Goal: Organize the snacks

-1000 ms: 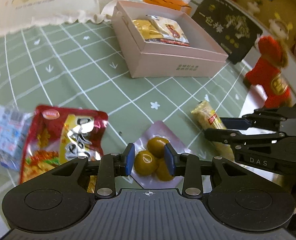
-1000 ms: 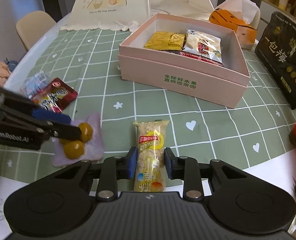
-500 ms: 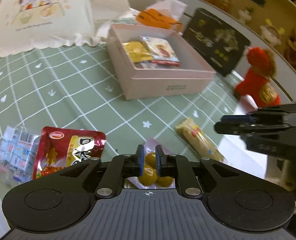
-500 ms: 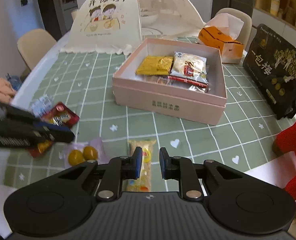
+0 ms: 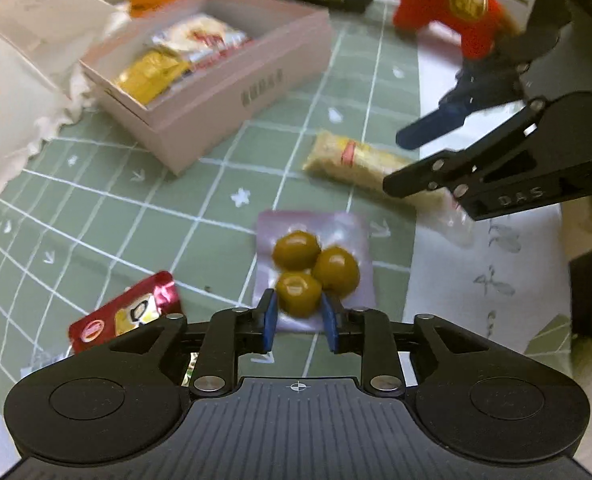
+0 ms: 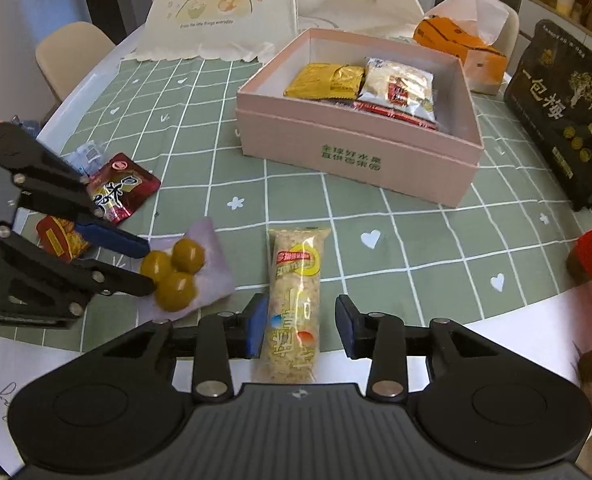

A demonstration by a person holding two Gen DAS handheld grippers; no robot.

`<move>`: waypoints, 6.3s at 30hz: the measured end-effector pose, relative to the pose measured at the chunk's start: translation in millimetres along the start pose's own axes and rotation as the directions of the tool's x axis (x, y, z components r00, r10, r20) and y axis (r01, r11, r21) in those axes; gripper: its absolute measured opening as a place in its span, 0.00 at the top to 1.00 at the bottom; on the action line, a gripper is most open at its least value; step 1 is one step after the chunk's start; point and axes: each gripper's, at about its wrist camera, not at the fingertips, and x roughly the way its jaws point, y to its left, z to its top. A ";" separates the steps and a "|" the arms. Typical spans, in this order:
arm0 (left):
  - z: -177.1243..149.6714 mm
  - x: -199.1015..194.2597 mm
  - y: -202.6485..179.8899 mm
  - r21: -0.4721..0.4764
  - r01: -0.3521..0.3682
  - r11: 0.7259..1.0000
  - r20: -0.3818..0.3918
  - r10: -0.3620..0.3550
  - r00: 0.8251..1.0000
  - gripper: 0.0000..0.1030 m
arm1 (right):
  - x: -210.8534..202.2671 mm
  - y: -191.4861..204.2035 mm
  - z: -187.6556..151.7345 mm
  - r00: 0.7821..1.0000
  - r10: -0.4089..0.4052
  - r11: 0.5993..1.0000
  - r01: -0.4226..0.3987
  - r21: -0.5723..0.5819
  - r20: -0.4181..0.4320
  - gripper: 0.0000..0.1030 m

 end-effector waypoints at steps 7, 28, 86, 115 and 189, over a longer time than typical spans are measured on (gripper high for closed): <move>10.2 2.9 2.7 -0.028 0.027 0.999 0.033 -0.026 0.999 0.70 | 14.3 -2.9 -0.4 1.000 0.015 0.999 -0.014 0.030 -0.023 0.64; 20.5 -6.3 -12.6 0.026 0.144 0.989 0.040 -0.145 0.989 0.65 | 16.6 -8.5 -2.8 0.999 0.028 0.999 -0.028 -0.015 -0.017 0.62; 101.8 -49.5 111.0 -0.622 0.212 0.753 0.405 0.078 0.911 0.90 | -27.2 -94.6 167.2 0.967 -0.028 0.985 -0.016 0.172 0.254 0.60; -109.1 -95.8 122.8 -0.915 -0.090 0.392 0.097 0.433 0.896 0.86 | 65.7 33.5 64.8 0.998 0.055 0.998 -0.056 0.029 0.028 0.37; -87.8 -44.2 101.8 -0.678 -0.179 0.713 0.105 0.335 0.936 0.80 | 30.3 56.4 10.9 0.994 0.100 0.982 -0.104 -0.158 -0.032 0.36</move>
